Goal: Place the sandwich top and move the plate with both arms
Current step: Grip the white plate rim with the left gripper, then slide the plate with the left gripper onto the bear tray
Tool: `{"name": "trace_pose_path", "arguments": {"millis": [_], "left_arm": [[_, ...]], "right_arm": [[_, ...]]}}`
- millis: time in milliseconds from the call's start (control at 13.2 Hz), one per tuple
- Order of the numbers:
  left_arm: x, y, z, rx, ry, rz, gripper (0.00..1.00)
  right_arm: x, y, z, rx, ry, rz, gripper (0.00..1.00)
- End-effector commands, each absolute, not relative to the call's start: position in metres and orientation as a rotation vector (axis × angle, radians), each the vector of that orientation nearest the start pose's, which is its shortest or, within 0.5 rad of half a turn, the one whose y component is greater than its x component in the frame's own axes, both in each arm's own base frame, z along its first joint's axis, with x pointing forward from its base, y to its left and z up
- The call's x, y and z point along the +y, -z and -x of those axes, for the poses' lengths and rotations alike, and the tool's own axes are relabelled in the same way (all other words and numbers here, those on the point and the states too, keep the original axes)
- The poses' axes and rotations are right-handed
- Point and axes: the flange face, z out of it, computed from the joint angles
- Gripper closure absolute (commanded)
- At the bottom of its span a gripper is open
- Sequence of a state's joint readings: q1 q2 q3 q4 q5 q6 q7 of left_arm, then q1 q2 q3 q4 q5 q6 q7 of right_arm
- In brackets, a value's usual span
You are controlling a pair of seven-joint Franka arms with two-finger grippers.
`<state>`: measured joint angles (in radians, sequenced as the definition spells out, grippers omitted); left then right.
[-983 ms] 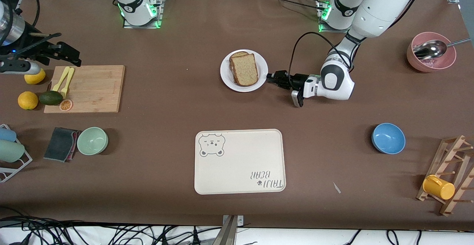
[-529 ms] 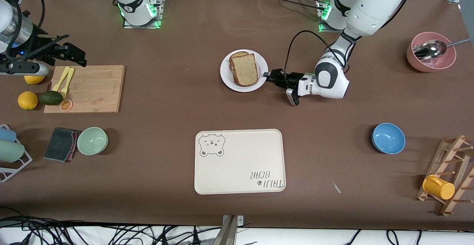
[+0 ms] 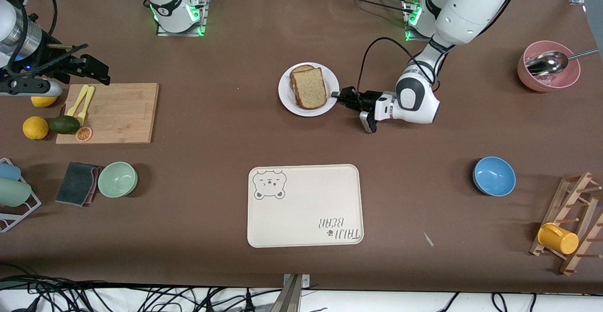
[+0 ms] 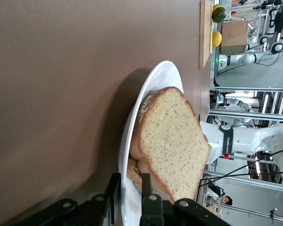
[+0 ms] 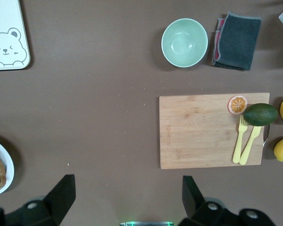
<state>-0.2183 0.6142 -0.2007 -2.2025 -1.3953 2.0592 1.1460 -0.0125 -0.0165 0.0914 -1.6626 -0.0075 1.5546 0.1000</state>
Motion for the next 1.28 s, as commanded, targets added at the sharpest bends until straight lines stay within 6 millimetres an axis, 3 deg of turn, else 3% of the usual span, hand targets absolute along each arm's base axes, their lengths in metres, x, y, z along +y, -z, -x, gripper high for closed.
{"name": "trace_pose_path", "arguments": {"millis": [0,151,227,831,1209], "left_arm": [[-0.26,-0.092,-0.419,-0.295,0.256,-1.963,0.82],[-0.259,-0.091,-0.418,-0.297,0.259,-1.963,0.98],[-0.259,-0.091,-0.418,-0.297,0.259,-1.963,1.0],[-0.259,-0.106,-0.427,-0.308,0.228,-1.96,1.0],[-0.269,-0.138,-0.467,-0.26,0.213,-1.965,1.0]], "right_arm": [[0.044,-0.591,-0.541,0.036,-0.128,3.164,0.0],[0.044,-0.59,-0.541,0.036,-0.133,3.163,0.0],[0.044,-0.591,-0.54,0.036,-0.133,3.163,0.0],[0.044,-0.591,-0.541,0.024,-0.128,3.162,0.0],[0.044,-0.591,-0.541,0.021,-0.128,3.162,0.0]]}}
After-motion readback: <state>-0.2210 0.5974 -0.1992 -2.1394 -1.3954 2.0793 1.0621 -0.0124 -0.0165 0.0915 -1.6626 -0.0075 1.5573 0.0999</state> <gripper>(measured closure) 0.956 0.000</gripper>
